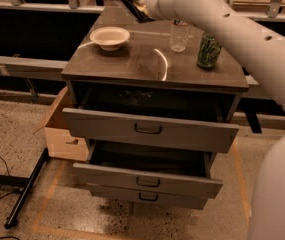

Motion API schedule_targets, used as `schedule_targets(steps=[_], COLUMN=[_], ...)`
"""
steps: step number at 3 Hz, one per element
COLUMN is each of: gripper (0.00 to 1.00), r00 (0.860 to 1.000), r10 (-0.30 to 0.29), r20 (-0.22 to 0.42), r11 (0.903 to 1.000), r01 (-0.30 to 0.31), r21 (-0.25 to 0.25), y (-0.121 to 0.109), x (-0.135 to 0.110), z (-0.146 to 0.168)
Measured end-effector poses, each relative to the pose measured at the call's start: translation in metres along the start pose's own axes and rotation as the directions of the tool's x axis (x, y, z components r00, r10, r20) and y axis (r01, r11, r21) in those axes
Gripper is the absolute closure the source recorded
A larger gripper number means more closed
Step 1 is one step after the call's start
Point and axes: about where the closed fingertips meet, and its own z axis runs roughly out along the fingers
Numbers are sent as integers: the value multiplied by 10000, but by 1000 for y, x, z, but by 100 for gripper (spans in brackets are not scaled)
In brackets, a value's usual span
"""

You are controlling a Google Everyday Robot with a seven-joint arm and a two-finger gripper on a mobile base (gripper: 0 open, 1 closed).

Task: Pick blue chip bag from paper bowl and place on counter

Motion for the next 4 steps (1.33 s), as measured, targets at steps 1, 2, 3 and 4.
schedule_targets(steps=[1, 2, 3, 4], gripper=[100, 100, 83, 60], r00=[9948, 9848, 9775, 9769], r10=[218, 567, 789, 954], r20=[-996, -1640, -1954, -1910], r11=[9998, 9975, 9941, 9897], r01=[-215, -629, -918, -1138], r21=[41, -328, -579, -874], y=[-2, 20, 47, 68], x=[34, 54, 65, 66], z=[-42, -72, -85, -87])
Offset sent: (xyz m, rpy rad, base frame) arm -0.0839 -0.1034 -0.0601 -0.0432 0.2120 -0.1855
